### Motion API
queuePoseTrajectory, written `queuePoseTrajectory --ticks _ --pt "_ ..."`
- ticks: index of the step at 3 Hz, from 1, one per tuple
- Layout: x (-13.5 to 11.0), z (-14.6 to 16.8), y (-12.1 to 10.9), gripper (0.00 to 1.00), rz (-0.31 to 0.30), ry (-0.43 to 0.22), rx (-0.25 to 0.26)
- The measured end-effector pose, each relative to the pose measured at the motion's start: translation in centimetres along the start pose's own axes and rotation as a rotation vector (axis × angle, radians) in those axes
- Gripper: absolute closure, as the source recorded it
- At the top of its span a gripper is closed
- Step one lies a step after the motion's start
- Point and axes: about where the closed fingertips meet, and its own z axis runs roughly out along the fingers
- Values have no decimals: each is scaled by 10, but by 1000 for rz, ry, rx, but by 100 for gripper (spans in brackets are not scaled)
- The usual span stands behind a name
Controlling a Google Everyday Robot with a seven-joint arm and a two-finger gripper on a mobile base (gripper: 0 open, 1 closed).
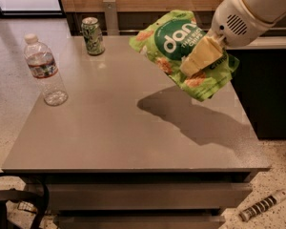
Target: Move green rice chip bag near water bottle
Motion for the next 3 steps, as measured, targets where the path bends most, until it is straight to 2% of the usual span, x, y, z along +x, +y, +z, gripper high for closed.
queuePoseTrajectory --ticks 1,2,3 --pt "-16 9 56 100 -123 -10 -67" --pt "-34 30 101 100 -222 -8 -121" --pt "-54 52 134 100 -306 -3 -150"
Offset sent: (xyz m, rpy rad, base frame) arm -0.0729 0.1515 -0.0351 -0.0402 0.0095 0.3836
